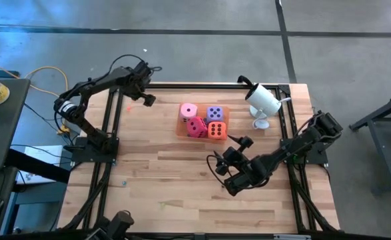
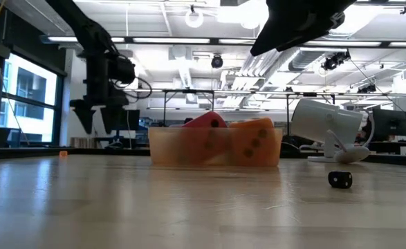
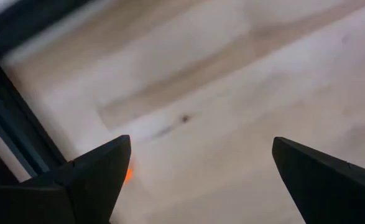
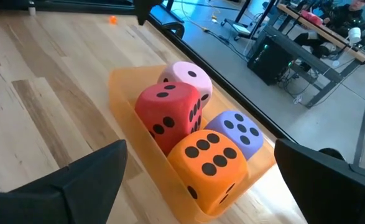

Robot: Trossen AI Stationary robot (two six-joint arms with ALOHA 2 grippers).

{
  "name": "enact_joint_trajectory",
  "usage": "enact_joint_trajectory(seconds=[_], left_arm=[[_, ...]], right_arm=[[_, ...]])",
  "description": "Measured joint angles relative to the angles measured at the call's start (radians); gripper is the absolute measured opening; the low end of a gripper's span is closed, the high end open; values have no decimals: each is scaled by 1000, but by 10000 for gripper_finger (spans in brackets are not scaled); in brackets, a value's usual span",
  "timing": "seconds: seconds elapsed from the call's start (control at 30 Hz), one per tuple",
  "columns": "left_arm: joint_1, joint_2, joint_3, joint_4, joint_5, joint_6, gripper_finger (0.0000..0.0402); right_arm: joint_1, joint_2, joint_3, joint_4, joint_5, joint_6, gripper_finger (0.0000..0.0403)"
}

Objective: Pick & Place Dice
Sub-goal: Put the small orange die into the orange bin

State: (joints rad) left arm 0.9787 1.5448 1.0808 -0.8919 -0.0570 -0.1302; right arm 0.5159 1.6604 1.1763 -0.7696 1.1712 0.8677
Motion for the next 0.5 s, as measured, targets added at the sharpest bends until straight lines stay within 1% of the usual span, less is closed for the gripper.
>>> enact_joint_trajectory(seconds=[0.1, 0.2, 0.33, 0.37, 0.5], left_arm=[[16, 4, 33, 2, -1, 19, 380], [57, 21, 40, -22, -2, -5, 380], [116, 74, 60, -139, -18, 1, 380], [125, 93, 63, -161, -8, -3, 380], [121, 147, 106, -232, 3, -16, 380]], right_arm=[[-2, 0, 0, 5, 1, 0, 396], [-2, 0, 0, 12, -1, 0, 396], [-2, 0, 0, 16, 0, 0, 396], [-2, 0, 0, 17, 1, -1, 396], [-2, 0, 0, 20, 3, -5, 396]])
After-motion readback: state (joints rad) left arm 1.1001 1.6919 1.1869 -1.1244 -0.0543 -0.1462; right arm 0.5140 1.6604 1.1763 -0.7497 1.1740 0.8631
